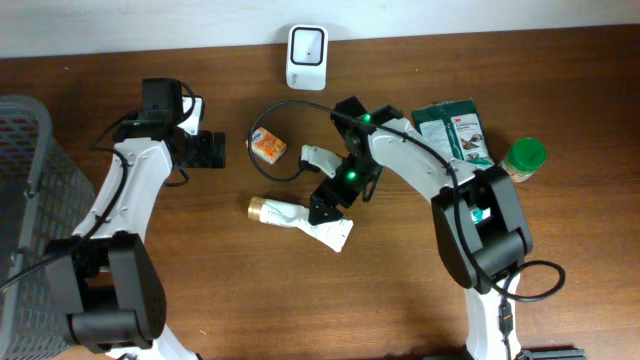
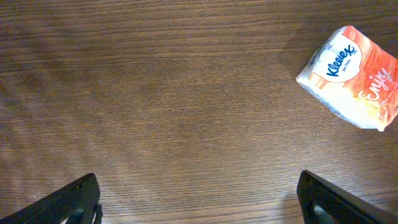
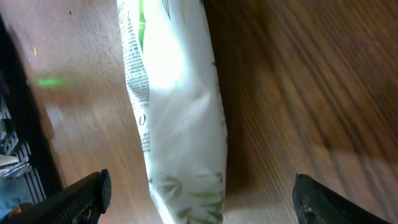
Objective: Scan the item barcode
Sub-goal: 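Grasp the white Pantene tube with the right gripper and lift it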
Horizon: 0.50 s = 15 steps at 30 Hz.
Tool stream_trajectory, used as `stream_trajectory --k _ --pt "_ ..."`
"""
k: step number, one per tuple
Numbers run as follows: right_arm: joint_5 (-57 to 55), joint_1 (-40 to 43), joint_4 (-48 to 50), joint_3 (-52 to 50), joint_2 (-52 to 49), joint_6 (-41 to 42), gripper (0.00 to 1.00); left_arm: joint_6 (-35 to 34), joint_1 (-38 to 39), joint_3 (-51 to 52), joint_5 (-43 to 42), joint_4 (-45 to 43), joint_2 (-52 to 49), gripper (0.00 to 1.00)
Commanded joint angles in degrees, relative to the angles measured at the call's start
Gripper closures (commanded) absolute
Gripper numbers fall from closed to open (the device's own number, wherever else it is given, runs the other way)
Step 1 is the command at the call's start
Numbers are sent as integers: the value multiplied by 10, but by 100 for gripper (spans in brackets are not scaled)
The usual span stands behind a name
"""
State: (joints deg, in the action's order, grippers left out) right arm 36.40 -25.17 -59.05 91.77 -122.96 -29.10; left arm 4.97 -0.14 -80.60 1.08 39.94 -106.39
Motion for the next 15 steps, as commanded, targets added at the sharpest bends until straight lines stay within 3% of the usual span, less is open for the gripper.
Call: stream_trajectory --k 1,3,8,10,11,13,14,15 --pt "42 -4 37 -34 -4 26 10 5 -2 -10 4 0 9 1" --pt "42 -4 47 -41 -4 31 11 5 -2 -10 4 0 9 1" --pt "35 -17 59 -44 -21 80 25 5 -2 -10 4 0 9 1" --pt "35 -18 59 -44 -21 87 36 5 -2 -10 4 0 9 1" --pt "35 -18 57 -44 -21 87 45 5 -2 -10 4 0 9 1" --pt "52 -17 57 -44 -21 87 82 5 -2 -10 4 0 9 1" --pt "68 -14 50 -43 -21 87 96 5 -2 -10 4 0 9 1" --pt "78 -10 44 -43 -21 87 96 5 -2 -10 4 0 9 1"
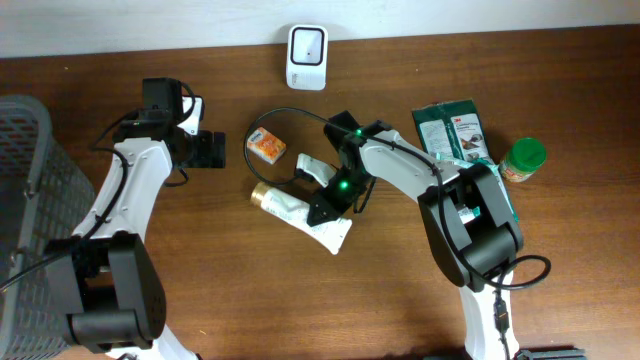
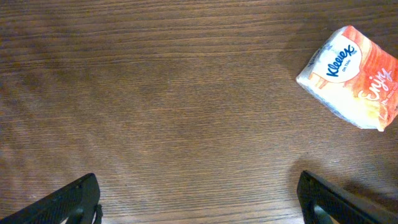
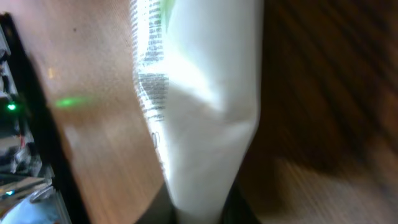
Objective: Scan the item barcode
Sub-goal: 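Grasp the white Pantene tube with the right gripper and lift it, then carry the tube right and set it beside the green-lidded jar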
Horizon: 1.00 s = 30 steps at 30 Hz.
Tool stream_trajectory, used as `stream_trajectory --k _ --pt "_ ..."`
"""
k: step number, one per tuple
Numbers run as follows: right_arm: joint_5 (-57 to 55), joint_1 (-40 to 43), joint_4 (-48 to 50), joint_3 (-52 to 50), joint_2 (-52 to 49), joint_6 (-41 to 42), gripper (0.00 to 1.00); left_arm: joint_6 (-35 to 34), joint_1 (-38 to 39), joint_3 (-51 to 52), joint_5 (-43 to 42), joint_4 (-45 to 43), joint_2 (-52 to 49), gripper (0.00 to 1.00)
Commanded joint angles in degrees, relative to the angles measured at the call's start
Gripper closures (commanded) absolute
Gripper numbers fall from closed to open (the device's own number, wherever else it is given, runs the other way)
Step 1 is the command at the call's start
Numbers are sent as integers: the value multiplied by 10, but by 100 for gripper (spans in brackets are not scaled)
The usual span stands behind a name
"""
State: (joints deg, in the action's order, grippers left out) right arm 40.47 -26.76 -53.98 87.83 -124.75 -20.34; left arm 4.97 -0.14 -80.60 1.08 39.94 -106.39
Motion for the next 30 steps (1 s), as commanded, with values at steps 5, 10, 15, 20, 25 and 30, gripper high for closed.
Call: stream_trajectory --k 5,10,15,20,25,30 --pt "115 89 -44 11 126 6 96 5 -2 -10 4 0 9 1" --pt "181 218 -56 11 400 61 96 5 -2 -10 4 0 9 1" --pt "231 309 -54 11 542 166 96 5 -2 -10 4 -1 9 1" --pt "80 311 -56 11 542 168 96 5 -2 -10 4 -1 9 1" --pt "-327 285 -59 11 413 168 96 5 -2 -10 4 0 9 1" --pt "-620 285 -85 11 235 205 96 5 -2 -10 4 0 9 1"
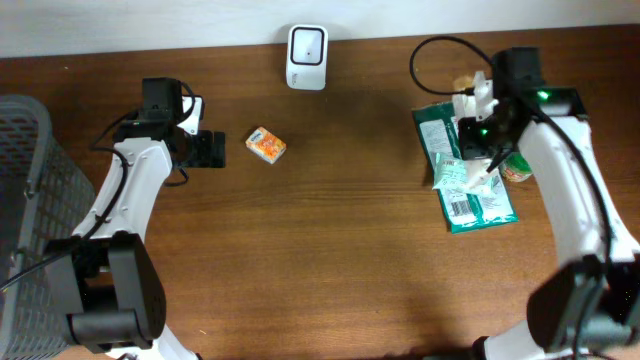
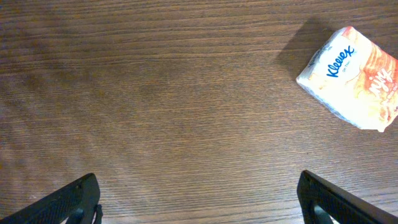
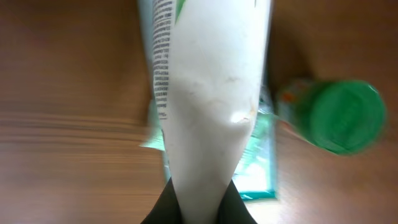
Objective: Scan the item barcode
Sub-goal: 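Carry the tube right and set it beside the green-lidded jar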
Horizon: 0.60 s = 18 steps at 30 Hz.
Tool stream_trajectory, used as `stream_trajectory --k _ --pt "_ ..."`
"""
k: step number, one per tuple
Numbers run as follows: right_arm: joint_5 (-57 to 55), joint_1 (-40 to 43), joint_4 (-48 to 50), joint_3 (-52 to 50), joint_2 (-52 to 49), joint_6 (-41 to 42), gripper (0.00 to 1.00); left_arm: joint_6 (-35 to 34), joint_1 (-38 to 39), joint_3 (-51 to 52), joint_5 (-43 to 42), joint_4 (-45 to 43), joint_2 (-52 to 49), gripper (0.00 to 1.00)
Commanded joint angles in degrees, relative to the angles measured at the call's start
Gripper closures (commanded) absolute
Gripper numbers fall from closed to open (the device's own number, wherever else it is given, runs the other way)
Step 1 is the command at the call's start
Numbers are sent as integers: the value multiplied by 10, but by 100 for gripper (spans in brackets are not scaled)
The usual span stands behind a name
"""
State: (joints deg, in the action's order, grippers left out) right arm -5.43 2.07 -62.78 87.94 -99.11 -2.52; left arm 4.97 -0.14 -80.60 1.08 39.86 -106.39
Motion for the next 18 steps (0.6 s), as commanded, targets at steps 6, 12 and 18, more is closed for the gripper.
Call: stream_trajectory --k 6,12,18 --pt "-315 -1 16 10 -106 35 95 5 -2 -10 4 0 9 1" --pt "-197 -2 14 11 -117 35 14 5 -2 -10 4 0 9 1" --pt "185 -33 -127 226 -108 35 0 5 -2 -10 4 0 9 1"
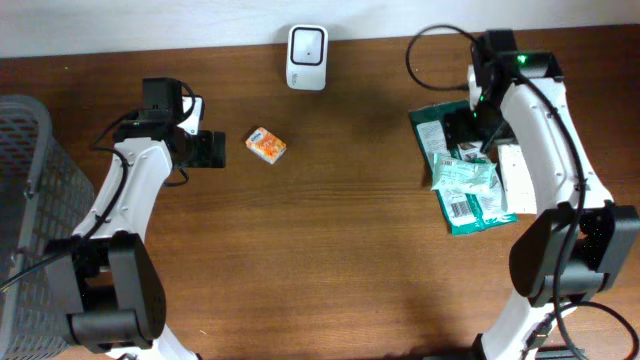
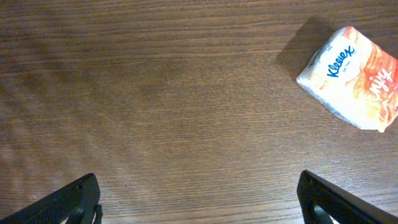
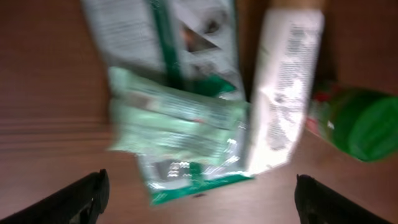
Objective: Scan the item barcode
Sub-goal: 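Carry the tube right and set it beside the green-lidded jar, then reach the right gripper to the orange Kleenex pack and grasp it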
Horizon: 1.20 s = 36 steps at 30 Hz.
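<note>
The white scanner [image 1: 307,44] stands at the table's far edge. A white tube [image 3: 283,93] lies flat between a pile of green packs [image 3: 180,118] and a green-lidded jar [image 3: 367,124]; overhead the tube [image 1: 514,178] shows beside my right arm. Above that pile my right gripper [image 3: 199,208] is open with nothing between its fingers; overhead the right gripper [image 1: 472,128] is at the back right. An orange and white tissue pack [image 2: 351,81] lies ahead and right of my left gripper [image 2: 199,205], which is open and empty.
A grey mesh basket [image 1: 25,200] fills the left edge. The tissue pack [image 1: 266,146] lies just right of the left gripper [image 1: 210,150]. A black cable loops behind the right arm near the back wall.
My right gripper was shut on the white tube above the green packs. Now it is open and the tube lies beside the packs and the jar. The left arm has not moved.
My right gripper stood open around the white tube in the middle of the table, then shut on it there. Later it held the tube over the pile at the right. Now the tube lies in that pile, let go. The left gripper stayed open near the tissue pack.
</note>
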Tool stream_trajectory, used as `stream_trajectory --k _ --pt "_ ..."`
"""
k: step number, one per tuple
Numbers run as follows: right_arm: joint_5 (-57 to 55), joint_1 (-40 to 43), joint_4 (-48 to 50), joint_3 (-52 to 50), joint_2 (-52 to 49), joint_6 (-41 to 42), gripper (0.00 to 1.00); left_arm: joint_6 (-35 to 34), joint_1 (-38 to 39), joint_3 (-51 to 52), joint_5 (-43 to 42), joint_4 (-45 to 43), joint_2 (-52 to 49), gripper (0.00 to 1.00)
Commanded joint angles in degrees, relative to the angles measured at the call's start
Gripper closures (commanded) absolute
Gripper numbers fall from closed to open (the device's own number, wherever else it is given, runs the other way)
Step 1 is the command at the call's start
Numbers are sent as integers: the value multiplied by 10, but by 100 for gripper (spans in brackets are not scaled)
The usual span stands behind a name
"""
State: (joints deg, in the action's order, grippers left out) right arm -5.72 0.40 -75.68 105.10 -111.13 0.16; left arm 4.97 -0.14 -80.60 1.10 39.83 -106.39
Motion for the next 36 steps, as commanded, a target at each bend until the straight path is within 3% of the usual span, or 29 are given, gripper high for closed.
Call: stream_trajectory --k 1,2,4,7,11,12,15,21,29,36 --pt "335 -28 70 53 10 8 2 5 -2 -10 3 1 9 1" --pt "401 -48 129 45 3 10 2 5 -2 -10 3 1 9 1" --pt "392 -108 203 45 -20 50 2 5 -2 -10 3 1 9 1" --pt "275 -215 313 45 -78 96 2 5 -2 -10 3 1 9 1" --pt "228 -275 387 45 -146 94 2 5 -2 -10 3 1 9 1" --pt "228 -282 403 45 -166 95 10 5 -2 -10 3 1 9 1" --pt "228 -286 443 45 -203 126 19 5 -2 -10 3 1 9 1" --pt "230 -286 509 45 -262 215 50 5 -2 -10 3 1 9 1" --pt "262 -298 528 45 -291 226 51 5 -2 -10 3 1 9 1" --pt "310 -300 499 45 -291 155 55 5 -2 -10 3 1 9 1"
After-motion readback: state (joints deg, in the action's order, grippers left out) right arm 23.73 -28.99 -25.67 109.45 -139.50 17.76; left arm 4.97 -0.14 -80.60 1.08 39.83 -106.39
